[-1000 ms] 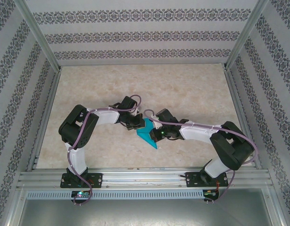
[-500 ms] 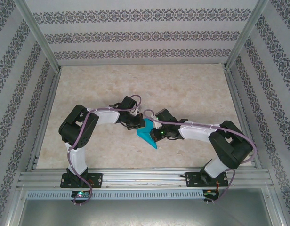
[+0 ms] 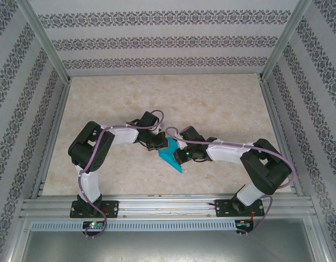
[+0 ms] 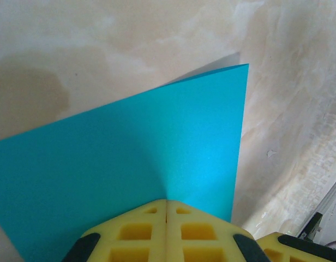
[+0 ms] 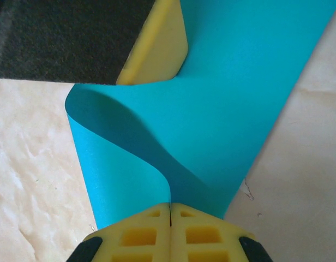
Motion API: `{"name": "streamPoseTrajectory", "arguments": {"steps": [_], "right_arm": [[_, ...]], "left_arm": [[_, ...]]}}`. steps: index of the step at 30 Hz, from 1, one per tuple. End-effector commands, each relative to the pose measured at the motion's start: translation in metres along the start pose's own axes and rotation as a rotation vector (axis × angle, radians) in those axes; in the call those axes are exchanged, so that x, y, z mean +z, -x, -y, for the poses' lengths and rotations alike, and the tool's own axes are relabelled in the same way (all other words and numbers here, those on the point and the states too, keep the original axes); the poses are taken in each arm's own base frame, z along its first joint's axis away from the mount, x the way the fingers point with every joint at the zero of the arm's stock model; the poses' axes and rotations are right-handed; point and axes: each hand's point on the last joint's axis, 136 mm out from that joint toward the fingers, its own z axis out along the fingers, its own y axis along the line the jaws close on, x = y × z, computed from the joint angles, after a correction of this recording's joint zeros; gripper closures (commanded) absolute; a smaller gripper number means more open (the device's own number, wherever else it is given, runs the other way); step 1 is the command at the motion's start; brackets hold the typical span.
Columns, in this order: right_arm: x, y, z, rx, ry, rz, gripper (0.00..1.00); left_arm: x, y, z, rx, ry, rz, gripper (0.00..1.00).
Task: Fold a paper plane with a square sheet of paper (fold left side to right side)
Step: Third fold the triangle at the center of the table.
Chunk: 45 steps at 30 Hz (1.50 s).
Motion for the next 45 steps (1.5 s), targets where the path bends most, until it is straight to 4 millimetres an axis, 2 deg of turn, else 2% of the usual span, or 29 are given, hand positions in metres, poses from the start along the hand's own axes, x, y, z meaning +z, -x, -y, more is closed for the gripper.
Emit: {"name": "streamPoseTrajectory", "arguments": {"steps": [1,8,11,15,21,26,31,36,40,45], "right_arm": [[0.001,0.005,0.004,0.01,-0.016,0.0,1.0],[0.007,-0.002,0.008,0.017,-0.023,-0.032,1.0],[0.011,-0.009,0.011,0.023,-0.028,-0.056,1.0],[0.016,-0.019,0.015,0.034,-0.035,-0.089,1.0],[0.02,-0.032,0.02,0.046,-0.044,-0.126,1.0],[0.023,-0.04,0.021,0.055,-0.041,-0.15,1.0],[0.023,-0.041,0.022,0.058,-0.041,-0.154,1.0],[0.023,-0.042,0.021,0.061,-0.036,-0.157,1.0],[0.024,-0.044,0.021,0.063,-0.032,-0.166,1.0],[0.025,-0.047,0.021,0.063,-0.028,-0.181,1.0]], "left_arm": [[0.015,-0.02,-0.023,-0.015,0.077,-0.06,0.97],[0.015,-0.019,-0.022,-0.016,0.071,-0.055,0.96],[0.015,-0.017,-0.02,-0.013,0.065,-0.049,0.92],[0.009,-0.01,-0.01,0.009,0.048,-0.025,0.82],[-0.017,0.013,0.014,0.065,0.023,0.053,0.71],[-0.047,0.026,0.027,0.098,0.0,0.144,0.7],[-0.066,0.014,0.03,0.118,-0.048,0.199,0.81],[-0.071,-0.01,0.037,0.111,-0.18,0.224,0.89],[-0.061,-0.027,0.044,0.1,-0.229,0.19,0.9],[-0.043,-0.034,0.043,0.078,-0.227,0.162,0.91]]}}
